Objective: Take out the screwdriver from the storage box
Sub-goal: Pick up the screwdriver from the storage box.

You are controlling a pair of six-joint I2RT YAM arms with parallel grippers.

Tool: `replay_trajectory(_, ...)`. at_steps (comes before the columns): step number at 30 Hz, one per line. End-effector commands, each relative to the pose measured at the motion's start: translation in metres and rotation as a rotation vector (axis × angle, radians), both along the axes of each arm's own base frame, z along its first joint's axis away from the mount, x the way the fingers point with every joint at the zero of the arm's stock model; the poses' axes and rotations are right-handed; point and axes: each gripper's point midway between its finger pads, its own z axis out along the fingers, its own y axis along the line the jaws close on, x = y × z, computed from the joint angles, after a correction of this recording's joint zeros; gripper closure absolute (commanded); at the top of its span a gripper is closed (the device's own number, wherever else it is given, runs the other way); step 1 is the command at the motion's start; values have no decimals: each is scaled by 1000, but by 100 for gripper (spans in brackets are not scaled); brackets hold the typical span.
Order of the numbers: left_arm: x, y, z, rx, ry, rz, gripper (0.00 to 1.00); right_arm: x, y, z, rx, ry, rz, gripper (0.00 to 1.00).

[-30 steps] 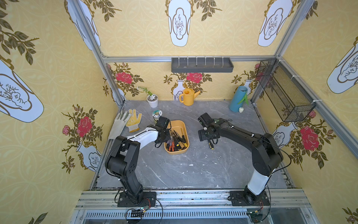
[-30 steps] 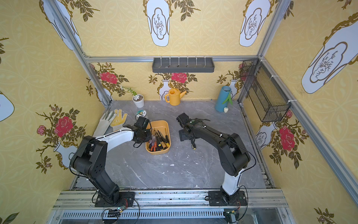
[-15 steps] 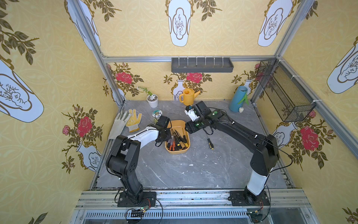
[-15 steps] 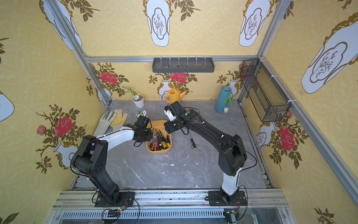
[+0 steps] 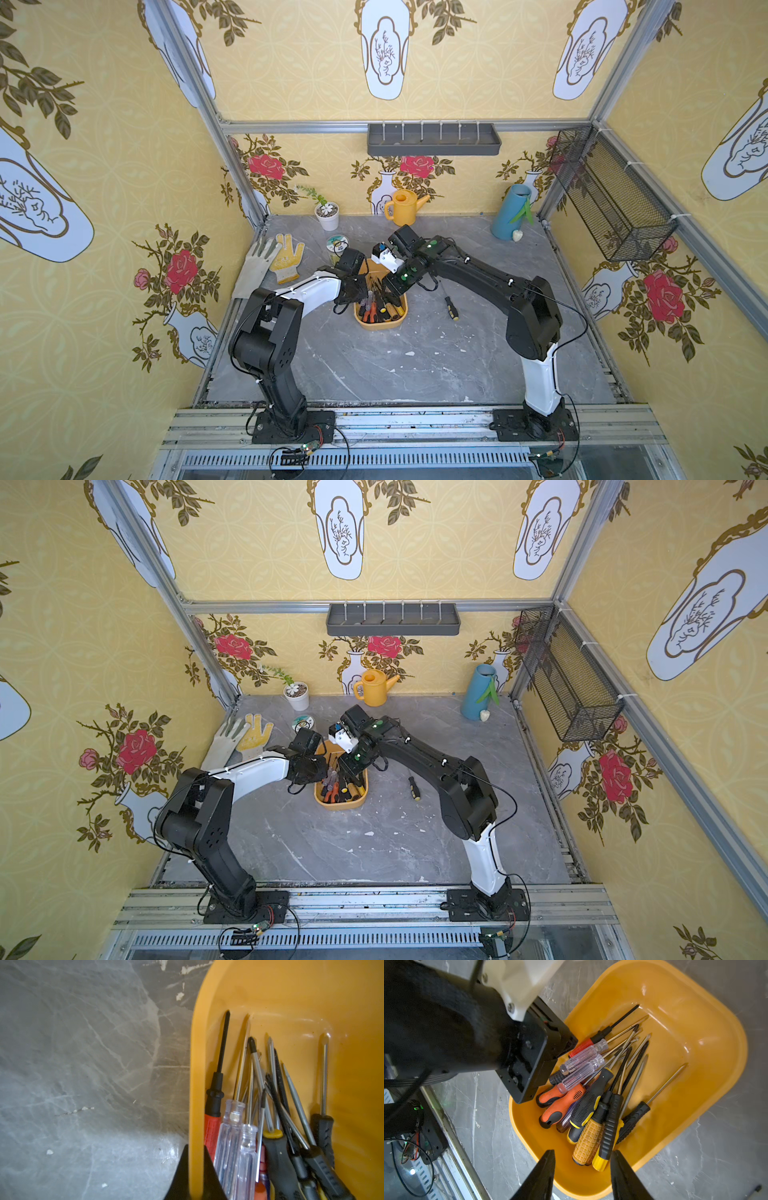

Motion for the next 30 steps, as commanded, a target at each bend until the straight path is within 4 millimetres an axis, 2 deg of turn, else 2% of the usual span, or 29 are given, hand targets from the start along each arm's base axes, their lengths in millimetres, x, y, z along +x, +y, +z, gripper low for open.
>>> replay_trajectory(1,-13,-4,-12,-13,66,-27,100,-2,-5,-15,-67,12,14,52)
replay_trajectory(10,-14,-3,-11,-13,64,-20,100,4,-11,-48,-164,37,-28,52)
replay_trajectory(18,-16,-2,-12,-8,66,-16,100,11,-10,-65,-193,61,-80,52)
replay_trajectory(30,-19,0,-13,-1,69,-10,100,3,-8,-90,-232,140,-118,54)
